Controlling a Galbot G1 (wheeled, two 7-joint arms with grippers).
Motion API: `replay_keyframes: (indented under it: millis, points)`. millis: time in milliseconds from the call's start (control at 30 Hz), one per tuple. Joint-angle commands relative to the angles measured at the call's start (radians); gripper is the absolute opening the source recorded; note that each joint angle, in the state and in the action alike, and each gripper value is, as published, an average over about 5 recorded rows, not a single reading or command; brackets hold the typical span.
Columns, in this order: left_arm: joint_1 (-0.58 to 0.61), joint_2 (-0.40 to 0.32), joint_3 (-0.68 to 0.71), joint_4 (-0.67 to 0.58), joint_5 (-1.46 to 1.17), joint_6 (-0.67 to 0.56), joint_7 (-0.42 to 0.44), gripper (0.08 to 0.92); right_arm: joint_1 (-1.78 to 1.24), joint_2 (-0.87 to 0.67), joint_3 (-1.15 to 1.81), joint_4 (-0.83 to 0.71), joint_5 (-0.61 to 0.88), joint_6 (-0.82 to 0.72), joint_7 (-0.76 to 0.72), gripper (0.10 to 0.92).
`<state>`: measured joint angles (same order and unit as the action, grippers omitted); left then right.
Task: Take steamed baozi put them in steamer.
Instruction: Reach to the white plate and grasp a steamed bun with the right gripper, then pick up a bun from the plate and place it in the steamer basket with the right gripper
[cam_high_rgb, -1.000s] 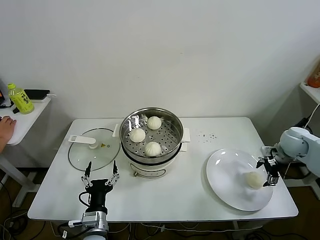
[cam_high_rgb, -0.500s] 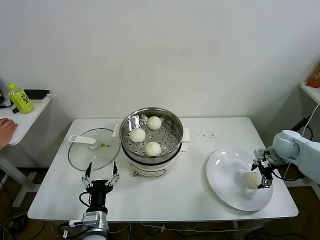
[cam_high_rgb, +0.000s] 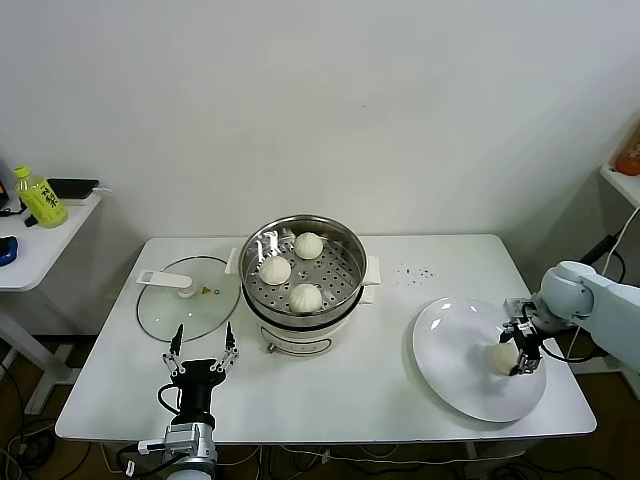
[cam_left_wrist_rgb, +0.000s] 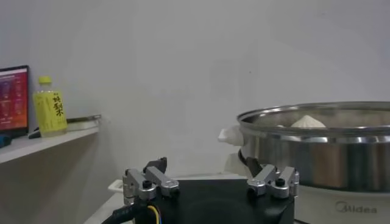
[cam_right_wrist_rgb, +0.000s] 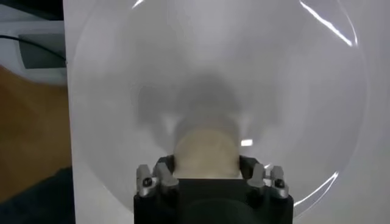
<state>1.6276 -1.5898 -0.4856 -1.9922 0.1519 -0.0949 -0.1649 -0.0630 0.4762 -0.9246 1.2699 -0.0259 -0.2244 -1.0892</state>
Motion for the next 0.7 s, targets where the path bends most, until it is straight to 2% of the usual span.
replay_keyframes:
  millis: [33, 133, 367, 700]
  points:
    - [-0.001, 0.000, 0.000, 0.000, 0.000, 0.000, 0.000, 0.823, -0.001, 0.004, 0.003, 0.001, 0.008, 0.000, -0.003, 0.635]
    - [0.000, 0.000, -0.001, 0.000, 0.000, 0.000, 0.000, 0.823, 0.007, 0.002, 0.004, 0.006, 0.017, 0.000, -0.003, 0.593]
    - [-0.002, 0.001, -0.002, 0.001, 0.000, 0.000, -0.001, 0.823, 0.086, -0.008, -0.028, 0.033, 0.054, -0.001, -0.012, 0.585]
    - [-0.003, 0.000, -0.003, 0.001, 0.000, 0.001, -0.002, 0.823, 0.433, 0.036, -0.249, 0.111, 0.186, -0.018, -0.016, 0.585]
